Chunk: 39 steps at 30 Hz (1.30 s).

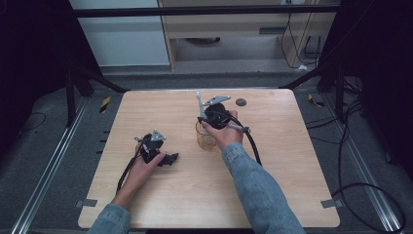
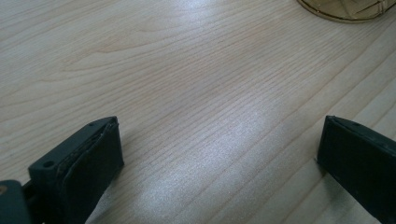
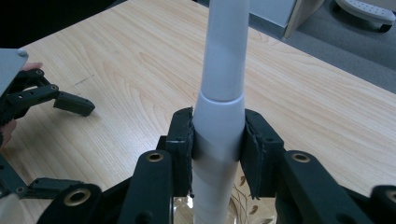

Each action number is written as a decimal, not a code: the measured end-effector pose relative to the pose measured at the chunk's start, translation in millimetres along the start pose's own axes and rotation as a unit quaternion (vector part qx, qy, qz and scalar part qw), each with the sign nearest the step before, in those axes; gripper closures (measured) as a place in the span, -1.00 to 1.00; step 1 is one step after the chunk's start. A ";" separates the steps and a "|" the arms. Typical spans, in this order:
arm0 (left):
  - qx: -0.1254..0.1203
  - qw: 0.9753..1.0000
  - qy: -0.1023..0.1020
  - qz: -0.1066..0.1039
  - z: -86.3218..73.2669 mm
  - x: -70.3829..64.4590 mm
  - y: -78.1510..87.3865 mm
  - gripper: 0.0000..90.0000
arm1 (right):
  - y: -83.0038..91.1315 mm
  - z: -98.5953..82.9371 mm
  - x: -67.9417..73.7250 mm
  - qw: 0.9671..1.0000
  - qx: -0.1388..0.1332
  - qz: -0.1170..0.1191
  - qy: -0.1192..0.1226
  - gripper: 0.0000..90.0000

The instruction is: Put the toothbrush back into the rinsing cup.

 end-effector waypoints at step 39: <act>0.000 1.000 0.000 0.000 0.0 0.0 0.0 -1.00 | -11.3 6.5 8.1 1.000 0.012 0.002 0.012 0.36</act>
Point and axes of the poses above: each handheld gripper's, and its own axes: y roughly backward along the jaws, z roughly out of its top, x roughly to its left, the point moved 5 cm from there along -y, roughly forward along the jaws, and after that the axes turned 11 degrees about x, right-handed, at the moved point
